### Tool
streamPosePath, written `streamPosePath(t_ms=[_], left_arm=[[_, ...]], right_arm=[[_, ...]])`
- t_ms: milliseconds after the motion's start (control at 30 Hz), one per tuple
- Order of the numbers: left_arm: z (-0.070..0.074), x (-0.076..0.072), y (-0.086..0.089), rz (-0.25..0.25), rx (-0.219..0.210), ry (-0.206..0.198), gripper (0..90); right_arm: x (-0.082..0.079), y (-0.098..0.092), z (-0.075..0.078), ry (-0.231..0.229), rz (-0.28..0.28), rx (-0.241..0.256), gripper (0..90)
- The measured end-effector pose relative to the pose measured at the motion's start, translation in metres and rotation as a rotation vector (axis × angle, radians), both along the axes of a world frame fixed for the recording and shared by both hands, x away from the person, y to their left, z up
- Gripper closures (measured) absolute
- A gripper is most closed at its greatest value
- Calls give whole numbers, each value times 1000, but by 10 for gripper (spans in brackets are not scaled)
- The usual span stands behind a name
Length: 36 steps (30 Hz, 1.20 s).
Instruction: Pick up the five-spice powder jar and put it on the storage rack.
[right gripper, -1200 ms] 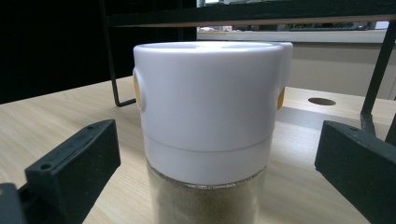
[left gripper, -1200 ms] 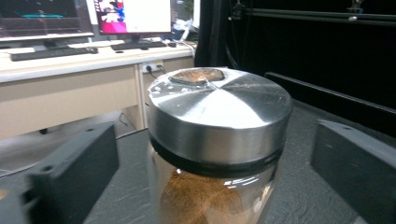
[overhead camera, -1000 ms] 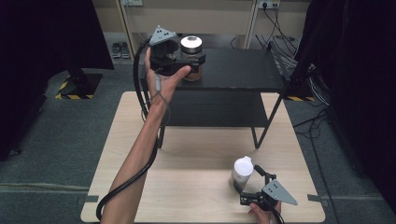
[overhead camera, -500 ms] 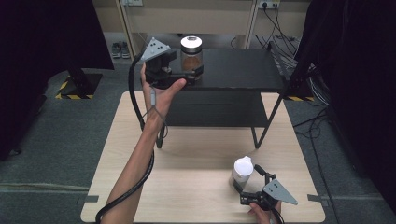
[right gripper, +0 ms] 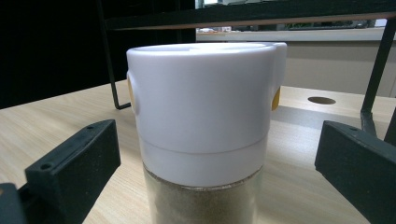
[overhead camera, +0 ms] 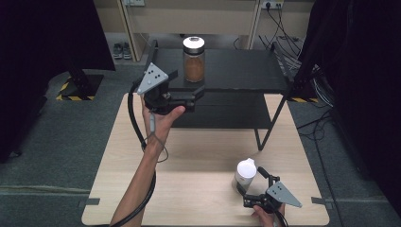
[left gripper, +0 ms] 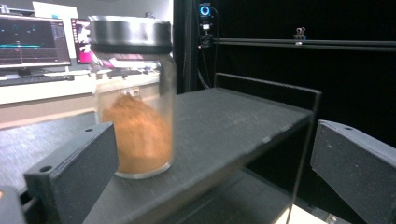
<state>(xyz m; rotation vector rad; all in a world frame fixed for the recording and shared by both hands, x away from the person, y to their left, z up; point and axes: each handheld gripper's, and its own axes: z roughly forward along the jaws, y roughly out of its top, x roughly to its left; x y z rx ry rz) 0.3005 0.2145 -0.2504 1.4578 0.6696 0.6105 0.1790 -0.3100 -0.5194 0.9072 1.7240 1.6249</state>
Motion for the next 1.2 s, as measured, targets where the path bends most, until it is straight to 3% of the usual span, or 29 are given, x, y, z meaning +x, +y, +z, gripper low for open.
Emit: streamPosePath(t_ms=[267, 567, 1200], left_arm=[[-30, -22, 2, -30, -10, -15, 4], [-75, -47, -3, -35, -13, -25, 5], [-168, -64, 1, -22, -60, -6, 4]], right_arm=[[0, 0, 0, 0, -2, 1, 4], [0, 0, 0, 0, -1, -1, 4], [0, 0, 0, 0, -1, 2, 4]])
